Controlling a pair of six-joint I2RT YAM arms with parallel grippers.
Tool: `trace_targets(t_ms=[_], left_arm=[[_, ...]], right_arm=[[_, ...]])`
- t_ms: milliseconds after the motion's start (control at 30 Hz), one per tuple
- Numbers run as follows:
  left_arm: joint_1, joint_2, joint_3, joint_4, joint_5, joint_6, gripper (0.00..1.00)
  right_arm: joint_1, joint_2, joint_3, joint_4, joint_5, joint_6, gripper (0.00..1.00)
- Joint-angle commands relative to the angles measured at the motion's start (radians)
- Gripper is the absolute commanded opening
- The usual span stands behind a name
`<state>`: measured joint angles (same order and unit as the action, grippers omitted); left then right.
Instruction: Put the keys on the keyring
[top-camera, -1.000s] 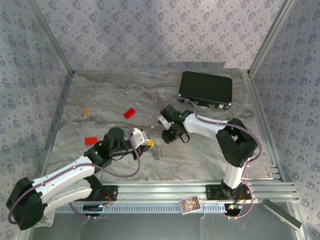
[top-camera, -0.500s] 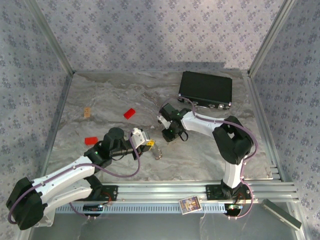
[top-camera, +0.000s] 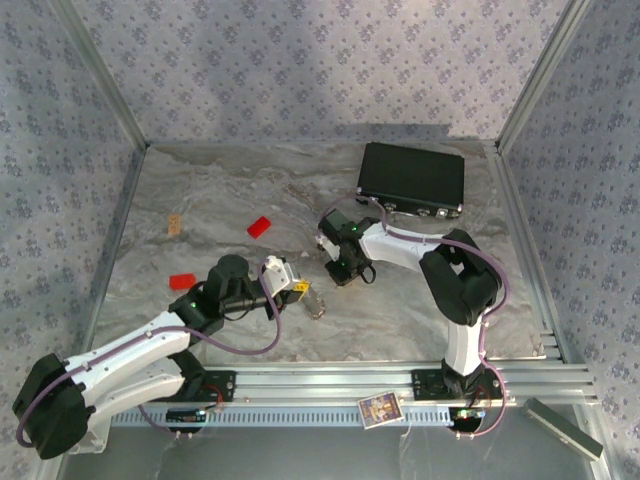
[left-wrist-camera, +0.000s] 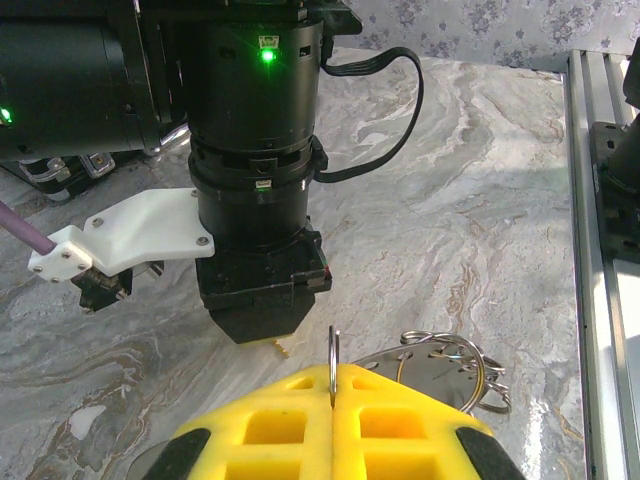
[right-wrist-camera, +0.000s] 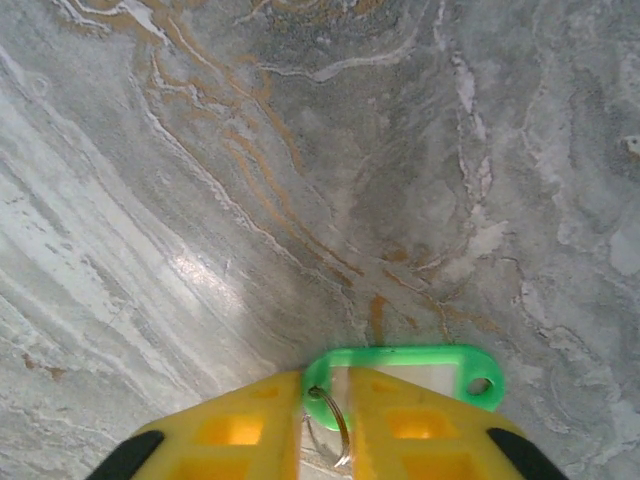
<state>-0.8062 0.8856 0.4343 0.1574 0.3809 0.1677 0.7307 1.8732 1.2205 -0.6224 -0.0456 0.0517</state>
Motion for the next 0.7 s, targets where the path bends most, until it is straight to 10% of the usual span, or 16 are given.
trace_targets(t_ms=[0,667], left_arm=[[-0.006,0.000,0.015,0.027,0.022,0.014,0.00],[-0.006,0.021,0.020,0.040,0.035,0.010,0.00]], right_arm=[[-0.003,-0.002,0.026,-0.034,0.000,0.001,0.15],[0.001,-0.093,-0.067,-0.049,-0.011,0.104,0.00]])
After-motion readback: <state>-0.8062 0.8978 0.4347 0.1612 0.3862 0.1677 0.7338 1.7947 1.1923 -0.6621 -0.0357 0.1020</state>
